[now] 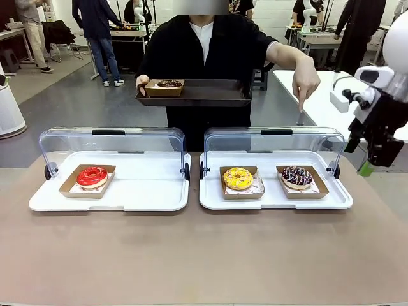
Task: Provide the desired donut to the person.
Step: Pick up and lift the Paper togo box containing the Donut pointed at by the person.
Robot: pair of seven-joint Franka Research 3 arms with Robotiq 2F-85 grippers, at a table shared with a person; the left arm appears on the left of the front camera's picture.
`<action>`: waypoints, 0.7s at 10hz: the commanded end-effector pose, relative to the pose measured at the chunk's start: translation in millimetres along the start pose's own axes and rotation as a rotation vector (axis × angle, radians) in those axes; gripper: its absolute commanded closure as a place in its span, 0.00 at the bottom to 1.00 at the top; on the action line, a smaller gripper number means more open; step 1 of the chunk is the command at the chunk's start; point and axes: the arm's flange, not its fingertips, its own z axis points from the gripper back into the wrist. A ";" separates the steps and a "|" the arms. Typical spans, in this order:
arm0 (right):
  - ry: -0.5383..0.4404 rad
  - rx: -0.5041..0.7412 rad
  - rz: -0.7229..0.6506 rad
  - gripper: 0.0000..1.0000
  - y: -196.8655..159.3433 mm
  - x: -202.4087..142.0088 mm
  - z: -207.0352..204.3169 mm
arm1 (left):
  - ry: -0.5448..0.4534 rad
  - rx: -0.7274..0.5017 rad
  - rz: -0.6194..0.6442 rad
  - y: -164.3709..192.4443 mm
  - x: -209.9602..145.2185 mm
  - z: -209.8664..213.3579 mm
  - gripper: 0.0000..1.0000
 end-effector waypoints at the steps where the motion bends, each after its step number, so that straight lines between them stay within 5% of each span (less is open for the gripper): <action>1: -0.030 -0.004 0.000 0.00 -19.0 -2.2 -22.0 | -0.003 0.000 -0.003 -0.9 0.1 -0.2 0.00; 6: -0.121 0.037 -0.081 0.00 -44.7 -7.7 -51.4 | -0.003 0.000 -0.003 -0.9 0.1 -0.2 0.00; 7: -0.050 0.012 -0.067 0.00 -37.3 -5.9 -54.1 | -0.003 0.000 -0.003 -0.9 0.1 -0.2 0.00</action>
